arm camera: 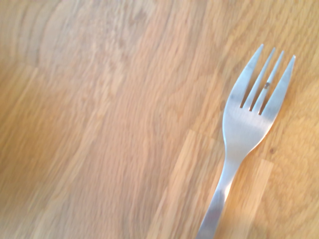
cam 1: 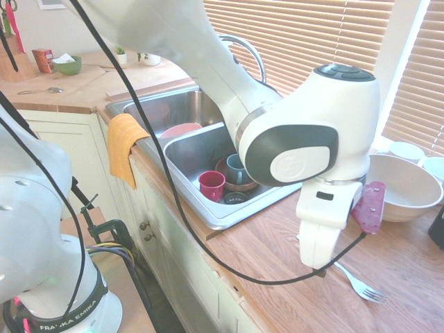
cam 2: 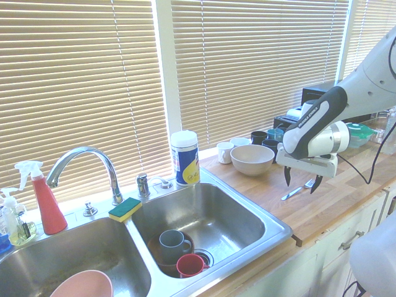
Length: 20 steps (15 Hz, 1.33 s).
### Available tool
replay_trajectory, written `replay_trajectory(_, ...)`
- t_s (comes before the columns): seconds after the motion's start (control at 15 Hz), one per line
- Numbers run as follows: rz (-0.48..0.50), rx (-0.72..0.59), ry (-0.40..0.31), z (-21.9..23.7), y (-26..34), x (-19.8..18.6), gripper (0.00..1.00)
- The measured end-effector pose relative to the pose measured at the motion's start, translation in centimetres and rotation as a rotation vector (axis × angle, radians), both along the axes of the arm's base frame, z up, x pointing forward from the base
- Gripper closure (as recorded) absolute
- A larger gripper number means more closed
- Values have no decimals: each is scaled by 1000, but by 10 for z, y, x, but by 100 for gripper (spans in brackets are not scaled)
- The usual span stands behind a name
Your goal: Put the fork into the sink
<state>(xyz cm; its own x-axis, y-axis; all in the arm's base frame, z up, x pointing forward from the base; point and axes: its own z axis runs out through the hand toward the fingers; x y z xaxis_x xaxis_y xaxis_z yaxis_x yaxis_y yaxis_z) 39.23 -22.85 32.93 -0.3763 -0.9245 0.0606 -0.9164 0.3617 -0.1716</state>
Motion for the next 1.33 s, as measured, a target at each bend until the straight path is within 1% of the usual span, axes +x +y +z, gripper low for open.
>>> replay_trajectory(0.47, -26, 6, -32, -3, -21, 2, 100)
replay_trajectory(0.67, -22, 18, -36, -12, -22, 8, 100)
replay_trajectory(0.93, -14, 24, -43, -14, -21, 17, 100)
replay_trajectory(1.33, -23, 30, -46, -15, -26, 15, 100)
